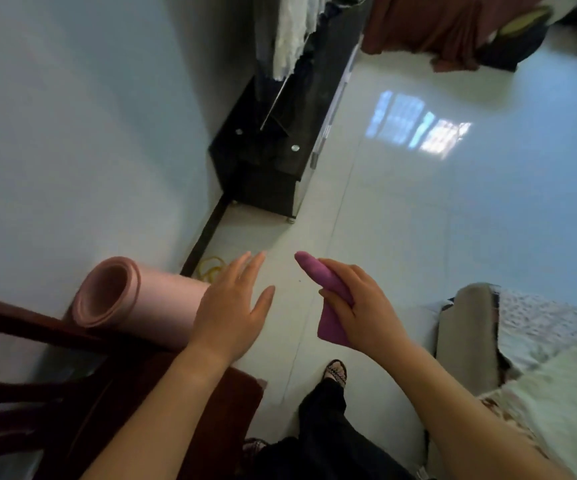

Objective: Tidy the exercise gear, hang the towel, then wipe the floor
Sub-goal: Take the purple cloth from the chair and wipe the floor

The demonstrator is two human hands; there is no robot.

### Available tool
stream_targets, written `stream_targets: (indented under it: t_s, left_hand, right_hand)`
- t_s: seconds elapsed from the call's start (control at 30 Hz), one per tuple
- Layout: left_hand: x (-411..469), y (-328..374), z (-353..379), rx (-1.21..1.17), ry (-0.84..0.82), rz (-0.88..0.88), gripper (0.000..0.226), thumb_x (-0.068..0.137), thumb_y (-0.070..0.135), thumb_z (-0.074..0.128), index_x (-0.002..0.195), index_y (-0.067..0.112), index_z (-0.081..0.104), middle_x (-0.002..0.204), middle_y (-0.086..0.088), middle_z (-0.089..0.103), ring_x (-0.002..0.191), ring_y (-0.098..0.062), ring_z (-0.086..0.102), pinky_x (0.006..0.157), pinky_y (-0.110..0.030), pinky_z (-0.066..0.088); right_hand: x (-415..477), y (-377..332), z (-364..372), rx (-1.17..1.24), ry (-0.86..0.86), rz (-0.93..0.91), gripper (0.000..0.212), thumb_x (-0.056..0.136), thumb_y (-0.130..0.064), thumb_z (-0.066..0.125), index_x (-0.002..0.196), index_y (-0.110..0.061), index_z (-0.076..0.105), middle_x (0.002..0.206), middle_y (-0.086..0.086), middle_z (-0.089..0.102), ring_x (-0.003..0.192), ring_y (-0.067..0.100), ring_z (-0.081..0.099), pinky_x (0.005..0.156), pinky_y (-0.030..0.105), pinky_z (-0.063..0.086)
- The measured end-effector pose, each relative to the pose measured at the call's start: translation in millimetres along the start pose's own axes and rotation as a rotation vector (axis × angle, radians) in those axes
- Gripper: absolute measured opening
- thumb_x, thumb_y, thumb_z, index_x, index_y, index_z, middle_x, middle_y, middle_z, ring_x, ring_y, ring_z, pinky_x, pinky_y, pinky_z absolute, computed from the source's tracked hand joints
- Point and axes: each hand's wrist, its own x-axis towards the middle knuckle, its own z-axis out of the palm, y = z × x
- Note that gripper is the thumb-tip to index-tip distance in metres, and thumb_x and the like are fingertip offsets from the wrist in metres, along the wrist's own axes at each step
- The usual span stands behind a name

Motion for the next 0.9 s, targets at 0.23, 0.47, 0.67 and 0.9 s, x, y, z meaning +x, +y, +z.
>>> stream_targets:
  t_s: [0.23,0.47,0.67,0.9]
  left_hand:
    - [73,103,24,0.048,-0.083,0.212,0.057,0.094,0.051,0.032,0.146,0.034,0.017,0.154,0.008,0.021,0.141,-0.011,0.02,0.111,-0.031,0.023]
    - [132,183,55,0.074,-0.155,0.355,0.057,0.094,0.049,0.035,0.146,0.036,0.014,0.154,0.011,0.02,0.141,-0.009,0.018,0.113,-0.034,0.025]
    - [180,206,66,0.087,-0.223,0.414,0.057,0.095,0.048,0.035,0.146,0.036,0.014,0.153,0.011,0.022,0.14,-0.008,0.019,0.112,-0.029,0.023]
    - [280,189,53,0.109,-0.238,0.396,0.056,0.094,0.048,0.036,0.146,0.034,0.02,0.151,0.008,0.027,0.139,-0.01,0.023,0.113,-0.038,0.029]
  right_hand:
    - [-3,62,-96,0.037,0.197,0.14,0.042,0.092,-0.027,0.053,0.129,-0.044,0.043,0.116,-0.011,0.055,0.105,0.013,0.051,0.091,0.035,0.045]
    - [-6,108,-163,0.076,0.347,0.245,0.039,0.092,-0.02,0.054,0.126,-0.039,0.05,0.111,-0.012,0.056,0.102,0.009,0.053,0.09,0.027,0.044]
    - [16,136,-185,0.138,0.417,0.319,0.036,0.092,-0.016,0.055,0.121,-0.037,0.054,0.11,-0.011,0.058,0.102,0.008,0.052,0.089,0.021,0.041]
    - [116,144,-191,0.149,0.397,0.31,0.036,0.092,-0.012,0.053,0.119,-0.036,0.056,0.107,-0.013,0.058,0.099,0.001,0.052,0.085,0.008,0.036]
